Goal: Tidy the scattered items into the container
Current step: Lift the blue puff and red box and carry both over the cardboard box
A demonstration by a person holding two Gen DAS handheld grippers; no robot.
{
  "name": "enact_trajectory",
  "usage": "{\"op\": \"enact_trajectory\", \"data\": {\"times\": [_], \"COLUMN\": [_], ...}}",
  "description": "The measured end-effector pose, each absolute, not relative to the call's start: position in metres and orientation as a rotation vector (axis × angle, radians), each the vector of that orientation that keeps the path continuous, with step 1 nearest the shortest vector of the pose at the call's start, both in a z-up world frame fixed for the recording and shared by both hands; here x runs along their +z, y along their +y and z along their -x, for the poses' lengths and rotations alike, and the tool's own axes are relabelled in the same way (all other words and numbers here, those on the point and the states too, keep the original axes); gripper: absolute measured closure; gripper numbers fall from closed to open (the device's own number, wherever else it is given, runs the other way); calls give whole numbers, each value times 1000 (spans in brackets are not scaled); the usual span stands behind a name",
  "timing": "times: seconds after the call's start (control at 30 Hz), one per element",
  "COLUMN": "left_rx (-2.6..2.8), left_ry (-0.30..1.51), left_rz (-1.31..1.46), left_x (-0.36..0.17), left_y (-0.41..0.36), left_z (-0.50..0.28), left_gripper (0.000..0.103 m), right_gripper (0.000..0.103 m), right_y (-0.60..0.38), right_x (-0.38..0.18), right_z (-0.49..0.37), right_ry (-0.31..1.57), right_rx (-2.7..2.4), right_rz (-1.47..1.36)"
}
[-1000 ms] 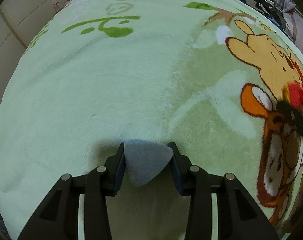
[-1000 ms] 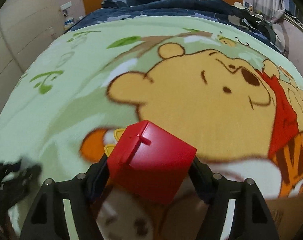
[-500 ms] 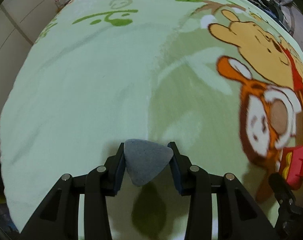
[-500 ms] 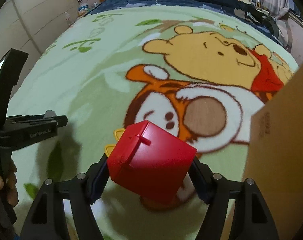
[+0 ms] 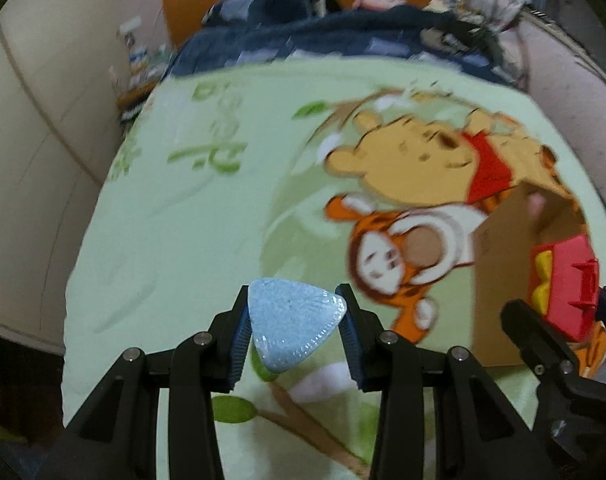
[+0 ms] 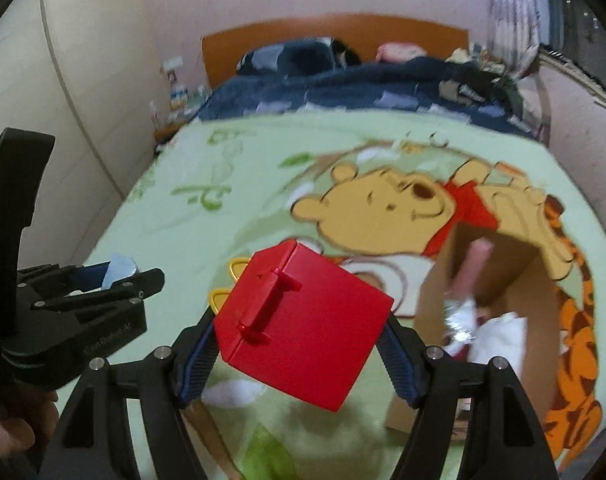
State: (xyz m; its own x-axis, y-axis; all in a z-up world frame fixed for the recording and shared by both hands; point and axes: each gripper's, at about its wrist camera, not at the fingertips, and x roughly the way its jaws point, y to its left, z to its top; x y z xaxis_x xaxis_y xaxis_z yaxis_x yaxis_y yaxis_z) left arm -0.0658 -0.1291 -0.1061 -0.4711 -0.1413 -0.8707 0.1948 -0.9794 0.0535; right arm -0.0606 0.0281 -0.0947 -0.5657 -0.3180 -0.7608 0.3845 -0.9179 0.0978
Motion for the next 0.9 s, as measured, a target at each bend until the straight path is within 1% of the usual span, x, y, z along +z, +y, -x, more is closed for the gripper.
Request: {"op": "enact_trajectory", "data": {"times": [0.13,0.4,0.7,0.9], "left_rx": [-2627,-2769,-2878,-2933], "left_ry": [47,-58,-188,-286], "left_rz": [-1455,-1421,-1401,-1420], "left_x": [-67,-26,-9,-12], "left_y": [-101,-36,25,62], "left_z": [60,63,71,73], "left_gripper": [62,62,62,62], "right_gripper": [29,29,29,29], "right_y": [54,115,175,209], "right_x": [-66,-36,-18,-17], "right_z": [51,35,21,19], "right_ry": [87,23,-22,-54], "right_rx": [-2533,-2655,-2780,-2847], "right_rz": [-1146,-1136,-1142,-1174]}}
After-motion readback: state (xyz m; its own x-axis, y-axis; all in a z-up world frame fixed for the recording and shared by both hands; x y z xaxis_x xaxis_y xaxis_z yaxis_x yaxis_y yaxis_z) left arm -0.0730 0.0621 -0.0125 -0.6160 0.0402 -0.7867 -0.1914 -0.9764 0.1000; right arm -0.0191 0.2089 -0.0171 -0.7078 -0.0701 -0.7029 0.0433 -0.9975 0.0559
